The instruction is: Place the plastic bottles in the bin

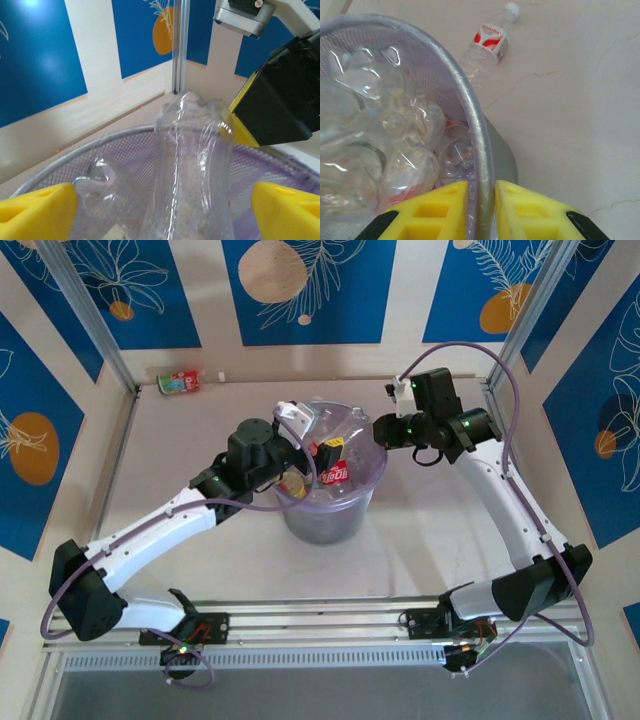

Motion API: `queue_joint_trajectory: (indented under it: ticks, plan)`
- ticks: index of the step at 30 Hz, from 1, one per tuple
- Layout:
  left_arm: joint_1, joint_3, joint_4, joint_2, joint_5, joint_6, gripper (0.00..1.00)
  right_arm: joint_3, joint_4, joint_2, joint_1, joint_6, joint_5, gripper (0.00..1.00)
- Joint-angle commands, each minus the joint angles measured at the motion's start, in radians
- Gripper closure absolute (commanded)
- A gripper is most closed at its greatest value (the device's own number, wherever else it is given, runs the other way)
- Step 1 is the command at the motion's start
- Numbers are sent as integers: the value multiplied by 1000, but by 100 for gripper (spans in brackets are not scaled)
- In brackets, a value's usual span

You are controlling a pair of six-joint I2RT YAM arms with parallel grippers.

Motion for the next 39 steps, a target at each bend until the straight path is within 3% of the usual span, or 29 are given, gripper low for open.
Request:
queue_joint_trajectory:
  ticks: [1,7,19,22,28,32,39]
  plan:
    - [-7,43,48,13,39,-39,15,61,-19,-46,-12,-29,20,79]
    - [-6,15,54,1,7,-65,17,138,-16,-35,-35,-35,-14,79]
    - [66,48,-115,-68,-90,-127,14,203,20,86,62,-24,-83,76]
    - [125,58,-172,-90,-106,-166,12,171,31,87,76,-14,-106,77]
    - [340,136,-333,-39,-101,-279,8,126,45,84,115,-4,-141,77]
    - [465,214,-391,70,-99,-342,7,92,56,72,119,3,-152,77]
    - [609,327,-348,307,-133,-486,7,98,38,55,114,-8,-133,77]
